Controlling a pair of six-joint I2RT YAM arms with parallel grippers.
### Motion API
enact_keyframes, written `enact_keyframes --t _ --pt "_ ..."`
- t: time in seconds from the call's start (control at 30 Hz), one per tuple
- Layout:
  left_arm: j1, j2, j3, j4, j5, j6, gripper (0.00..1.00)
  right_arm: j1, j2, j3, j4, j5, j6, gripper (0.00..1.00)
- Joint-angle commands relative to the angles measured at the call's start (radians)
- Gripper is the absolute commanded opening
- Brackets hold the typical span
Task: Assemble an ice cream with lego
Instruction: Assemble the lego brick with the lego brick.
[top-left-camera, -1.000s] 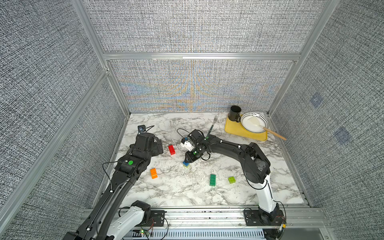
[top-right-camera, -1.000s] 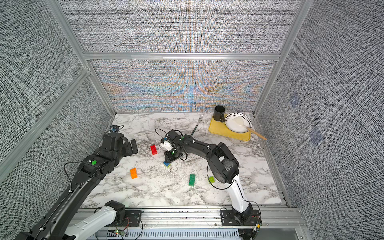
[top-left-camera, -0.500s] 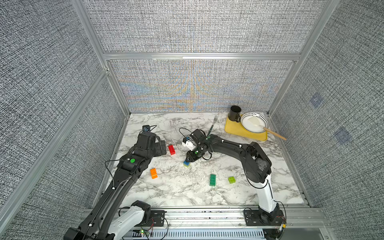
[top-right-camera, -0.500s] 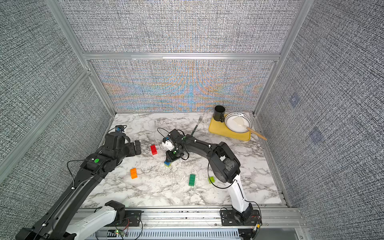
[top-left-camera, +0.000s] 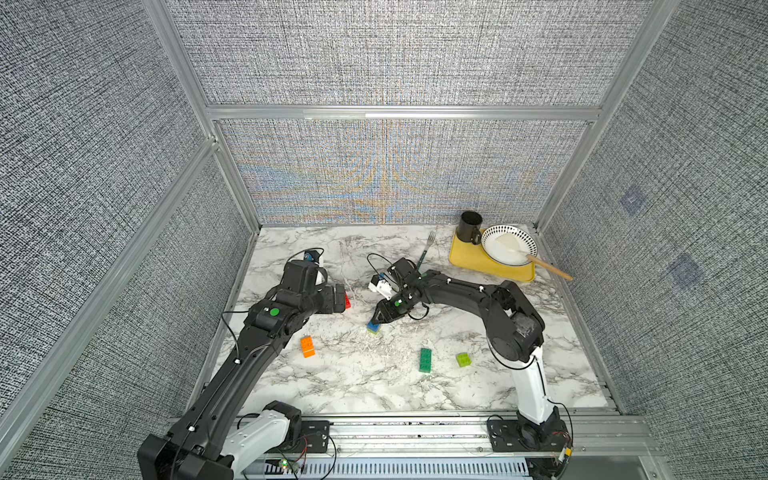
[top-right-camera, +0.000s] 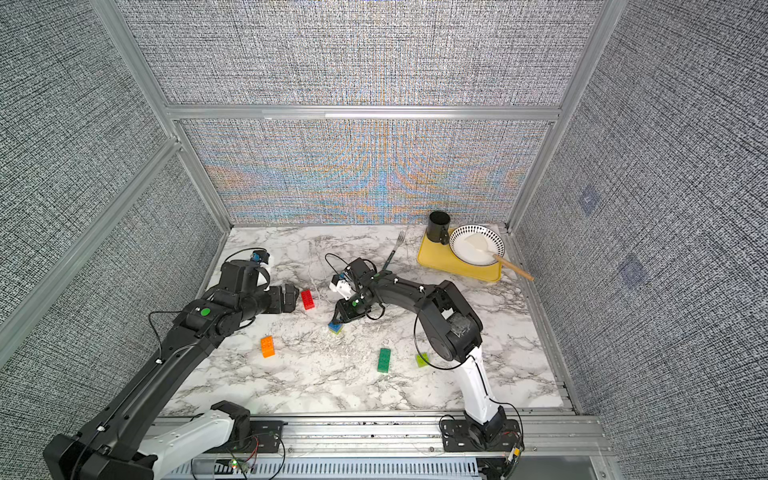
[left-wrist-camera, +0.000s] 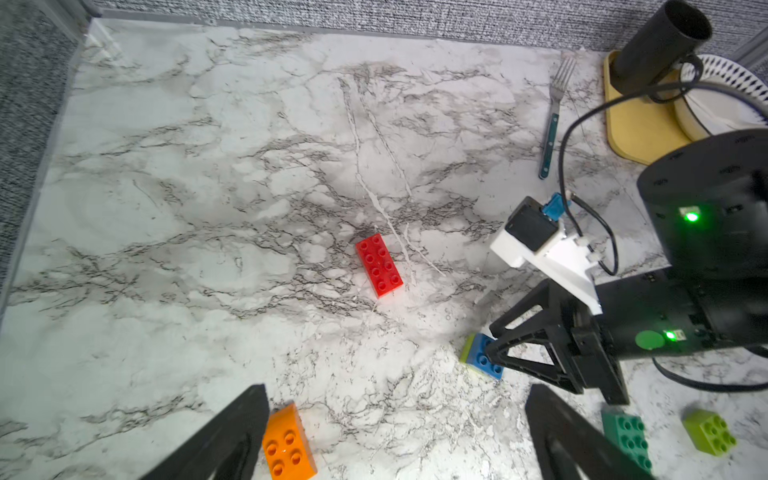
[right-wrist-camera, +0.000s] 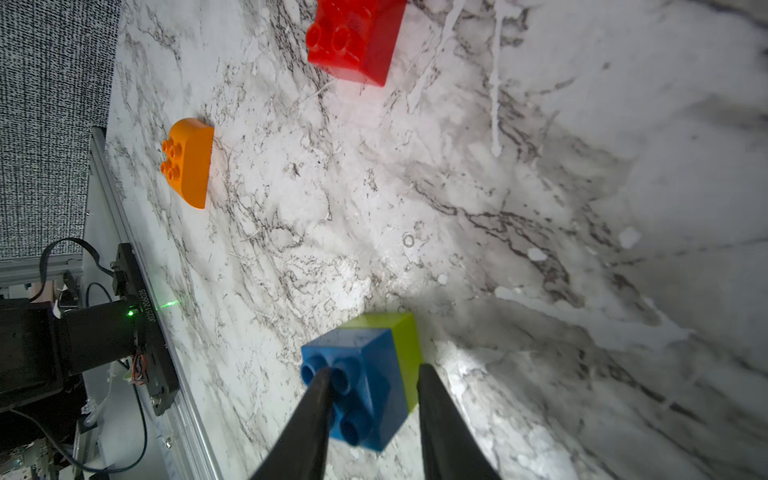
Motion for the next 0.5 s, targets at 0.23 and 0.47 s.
enact_keyframes --t 0.23,0.47 --pt "-0.005 0.052 0.005 0.027 0.153 0.036 0.98 -0.004 -0.047 -0.037 0.020 -0.006 0.038 0.49" --pt "-0.034 0.124 0.016 0.013 0.263 0.062 0.95 -0.004 -0.164 -0.027 0.079 -0.024 0.096 0.62"
